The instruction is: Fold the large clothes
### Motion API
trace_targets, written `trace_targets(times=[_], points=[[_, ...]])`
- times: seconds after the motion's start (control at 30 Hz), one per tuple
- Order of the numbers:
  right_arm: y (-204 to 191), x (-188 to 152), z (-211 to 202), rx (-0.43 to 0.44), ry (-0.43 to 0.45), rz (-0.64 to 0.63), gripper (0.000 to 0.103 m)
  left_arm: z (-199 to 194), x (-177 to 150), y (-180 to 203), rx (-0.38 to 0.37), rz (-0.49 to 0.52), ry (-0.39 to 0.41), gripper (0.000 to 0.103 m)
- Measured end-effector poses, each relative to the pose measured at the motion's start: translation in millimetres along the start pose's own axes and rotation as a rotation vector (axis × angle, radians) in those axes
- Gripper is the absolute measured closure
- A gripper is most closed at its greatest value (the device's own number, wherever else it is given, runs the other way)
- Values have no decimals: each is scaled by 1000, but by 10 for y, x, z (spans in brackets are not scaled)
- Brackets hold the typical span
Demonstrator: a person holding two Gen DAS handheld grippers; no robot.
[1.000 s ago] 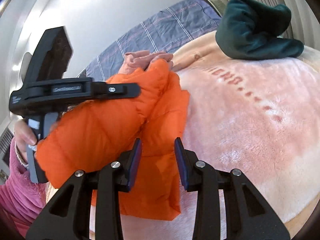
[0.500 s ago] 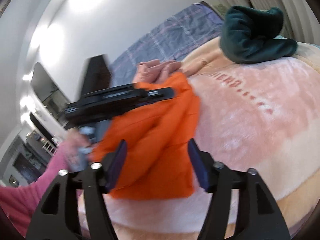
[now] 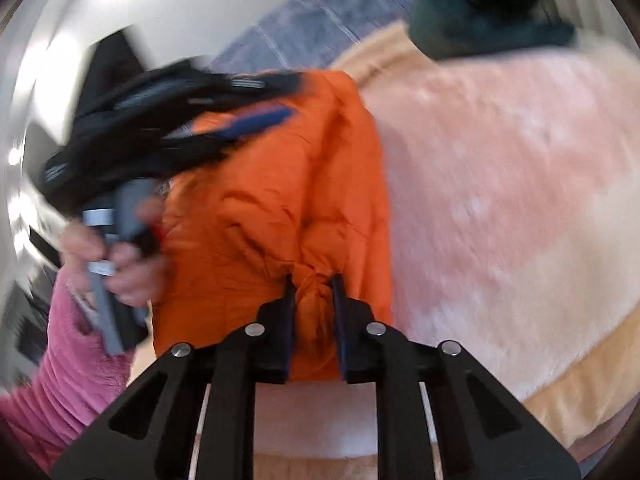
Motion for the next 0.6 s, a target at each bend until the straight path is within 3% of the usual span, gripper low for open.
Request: trace_targets(times=[0.17, 0.27, 0.4, 0.6], points=[[12, -49, 3, -32, -1, -51, 85, -381, 54, -389, 213, 60, 71, 73], [-13, -89, 51, -43, -7, -57, 82, -327, -5, -616, 250, 44, 41, 80], [-7, -110, 71, -91, -7, -99, 76, 137, -311, -641, 312, 185, -59, 79], [2, -134, -14, -150, 16, -151, 71, 386, -372, -598, 374, 249, -119, 79]])
Point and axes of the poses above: each gripper's, at about its wrist camera, not at the fingertips, and z roughly the way its jaws point, y to its right, x to its top, the point moved 7 cm from there along z, roughly the way its jaws point, and after that the axes turned 3 degrees about x, right-handed, at the moved point
